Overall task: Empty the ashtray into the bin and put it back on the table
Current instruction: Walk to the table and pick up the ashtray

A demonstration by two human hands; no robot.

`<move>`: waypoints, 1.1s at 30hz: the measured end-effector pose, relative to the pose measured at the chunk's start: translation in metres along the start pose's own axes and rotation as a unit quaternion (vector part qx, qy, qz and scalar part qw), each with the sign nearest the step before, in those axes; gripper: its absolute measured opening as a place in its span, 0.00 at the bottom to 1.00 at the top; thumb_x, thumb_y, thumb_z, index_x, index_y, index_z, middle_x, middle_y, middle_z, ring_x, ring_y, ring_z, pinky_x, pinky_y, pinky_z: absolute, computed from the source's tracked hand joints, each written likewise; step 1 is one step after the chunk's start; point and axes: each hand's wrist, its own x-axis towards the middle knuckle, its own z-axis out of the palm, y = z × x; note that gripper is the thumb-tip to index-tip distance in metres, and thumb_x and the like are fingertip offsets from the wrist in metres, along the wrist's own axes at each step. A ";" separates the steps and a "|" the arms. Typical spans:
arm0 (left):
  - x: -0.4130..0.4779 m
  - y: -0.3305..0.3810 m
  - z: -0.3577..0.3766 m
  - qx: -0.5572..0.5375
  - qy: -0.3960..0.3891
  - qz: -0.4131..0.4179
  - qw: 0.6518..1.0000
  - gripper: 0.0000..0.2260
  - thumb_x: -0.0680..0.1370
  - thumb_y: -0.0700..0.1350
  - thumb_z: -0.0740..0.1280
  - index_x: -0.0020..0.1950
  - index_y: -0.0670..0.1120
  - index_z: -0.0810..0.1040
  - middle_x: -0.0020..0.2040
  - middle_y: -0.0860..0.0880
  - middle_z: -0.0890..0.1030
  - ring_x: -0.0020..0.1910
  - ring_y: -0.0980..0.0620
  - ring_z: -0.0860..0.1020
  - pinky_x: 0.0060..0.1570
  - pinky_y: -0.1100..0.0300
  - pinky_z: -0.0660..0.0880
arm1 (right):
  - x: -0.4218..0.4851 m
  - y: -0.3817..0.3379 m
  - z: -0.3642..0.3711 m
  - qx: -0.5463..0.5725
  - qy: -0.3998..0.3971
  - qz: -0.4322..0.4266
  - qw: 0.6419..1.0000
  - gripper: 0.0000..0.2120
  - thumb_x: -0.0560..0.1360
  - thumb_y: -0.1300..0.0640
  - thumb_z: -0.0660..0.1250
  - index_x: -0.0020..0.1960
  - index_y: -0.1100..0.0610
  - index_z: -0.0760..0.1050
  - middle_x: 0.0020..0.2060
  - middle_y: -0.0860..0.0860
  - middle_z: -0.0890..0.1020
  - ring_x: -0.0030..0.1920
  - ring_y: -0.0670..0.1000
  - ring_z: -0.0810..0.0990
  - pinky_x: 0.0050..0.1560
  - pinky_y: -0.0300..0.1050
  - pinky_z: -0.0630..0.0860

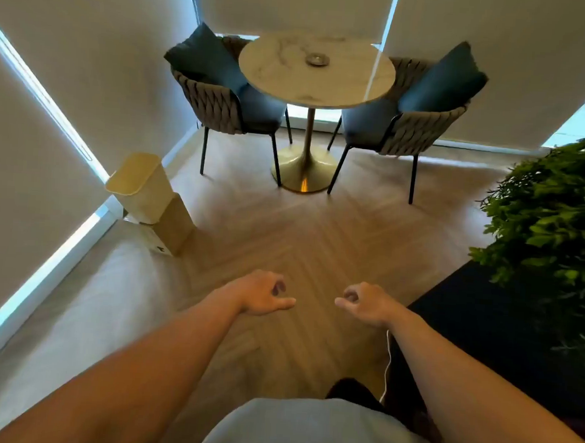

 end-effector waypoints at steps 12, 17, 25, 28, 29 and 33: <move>0.056 -0.028 -0.016 -0.006 -0.041 -0.013 0.999 0.28 0.76 0.64 0.64 0.67 0.46 0.74 0.61 0.48 0.79 0.57 0.49 0.77 0.61 0.50 0.74 | 0.051 -0.001 -0.011 0.009 -0.008 0.021 1.000 0.30 0.77 0.39 0.62 0.71 0.58 0.69 0.68 0.55 0.75 0.68 0.55 0.72 0.67 0.53 0.71; 0.106 -0.029 -0.040 -0.002 -0.062 -0.025 0.998 0.27 0.77 0.64 0.64 0.66 0.46 0.74 0.60 0.48 0.79 0.57 0.49 0.77 0.61 0.50 0.74 | 0.098 0.009 -0.037 0.019 -0.015 0.023 0.999 0.30 0.76 0.39 0.63 0.71 0.58 0.70 0.67 0.55 0.75 0.66 0.55 0.74 0.66 0.53 0.72; 0.198 -0.020 -0.091 -0.040 -0.055 -0.052 0.996 0.22 0.77 0.60 0.66 0.64 0.46 0.76 0.58 0.48 0.79 0.55 0.50 0.78 0.59 0.51 0.76 | 0.183 0.027 -0.106 0.038 -0.062 0.024 0.997 0.29 0.77 0.41 0.63 0.71 0.58 0.69 0.67 0.56 0.74 0.65 0.54 0.74 0.65 0.49 0.72; 0.226 -0.014 -0.110 -0.071 -0.038 -0.059 0.995 0.20 0.78 0.58 0.67 0.63 0.45 0.76 0.57 0.48 0.80 0.55 0.50 0.78 0.59 0.52 0.75 | 0.208 0.035 -0.137 0.048 -0.075 0.022 0.996 0.29 0.77 0.40 0.64 0.71 0.56 0.69 0.67 0.55 0.75 0.64 0.53 0.75 0.62 0.47 0.73; 0.235 -0.012 -0.118 -0.083 -0.032 -0.058 0.994 0.20 0.78 0.57 0.67 0.62 0.45 0.77 0.57 0.48 0.80 0.55 0.51 0.78 0.59 0.52 0.75 | 0.216 0.038 -0.148 0.052 -0.079 0.024 0.995 0.29 0.76 0.40 0.64 0.71 0.56 0.69 0.66 0.55 0.76 0.63 0.53 0.75 0.61 0.47 0.74; 0.267 -0.010 -0.143 -0.101 -0.027 -0.055 0.993 0.19 0.78 0.57 0.67 0.62 0.46 0.77 0.56 0.49 0.81 0.54 0.52 0.78 0.58 0.53 0.76 | 0.244 0.044 -0.184 0.048 -0.073 0.025 0.996 0.29 0.75 0.39 0.64 0.70 0.54 0.70 0.64 0.53 0.78 0.59 0.52 0.77 0.61 0.49 0.76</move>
